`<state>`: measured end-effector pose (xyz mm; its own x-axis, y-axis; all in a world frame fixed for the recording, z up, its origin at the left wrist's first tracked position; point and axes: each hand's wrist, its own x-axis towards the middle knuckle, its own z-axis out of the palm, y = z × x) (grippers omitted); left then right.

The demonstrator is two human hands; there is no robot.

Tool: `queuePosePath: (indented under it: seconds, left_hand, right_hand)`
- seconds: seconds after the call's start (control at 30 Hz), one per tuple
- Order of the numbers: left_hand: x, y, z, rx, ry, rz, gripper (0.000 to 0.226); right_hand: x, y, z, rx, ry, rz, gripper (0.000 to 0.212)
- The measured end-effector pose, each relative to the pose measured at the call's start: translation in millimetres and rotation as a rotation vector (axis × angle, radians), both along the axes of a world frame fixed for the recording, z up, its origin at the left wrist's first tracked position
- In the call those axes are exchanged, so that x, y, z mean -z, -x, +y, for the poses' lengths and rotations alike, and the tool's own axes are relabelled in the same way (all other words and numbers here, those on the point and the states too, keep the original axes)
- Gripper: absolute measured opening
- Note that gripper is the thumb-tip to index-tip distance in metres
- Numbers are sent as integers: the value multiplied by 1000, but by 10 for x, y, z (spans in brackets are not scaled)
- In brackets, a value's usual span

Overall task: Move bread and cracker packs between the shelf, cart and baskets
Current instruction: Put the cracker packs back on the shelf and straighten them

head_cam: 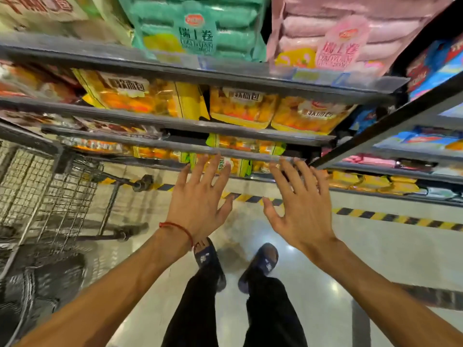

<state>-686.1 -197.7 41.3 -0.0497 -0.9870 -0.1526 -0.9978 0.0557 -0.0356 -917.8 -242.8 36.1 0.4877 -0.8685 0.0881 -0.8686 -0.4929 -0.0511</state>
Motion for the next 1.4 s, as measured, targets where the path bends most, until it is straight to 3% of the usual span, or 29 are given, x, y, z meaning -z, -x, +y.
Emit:
queuePosePath:
  seconds: [0.43, 0.7, 0.83, 1.0, 1.23, 1.4]
  left_hand:
    - [3348, -58, -545, 0, 126, -15, 66]
    - [4682, -221, -932, 91, 337, -111, 66]
    - [4753, -365, -1088, 98, 450, -134, 70]
    - [4386, -372, -1242, 73, 528, -128, 70]
    - [3963, -475, -1701, 63, 707, -32, 63]
    - [3878, -527, -2116, -140, 777, 152, 65]
  right_hand:
    - [3340, -58, -505, 19, 71, -13, 67]
    - [4635, -65, -885, -11, 232, -55, 67]
    - [4743, -117, -1016, 16, 267, -80, 67]
    - [4337, -218, -1145, 37, 328, -67, 66]
    - [3889, -333, -1620, 128, 406, -236, 65]
    - [3819, -334, -1998, 398, 316, -438, 59]
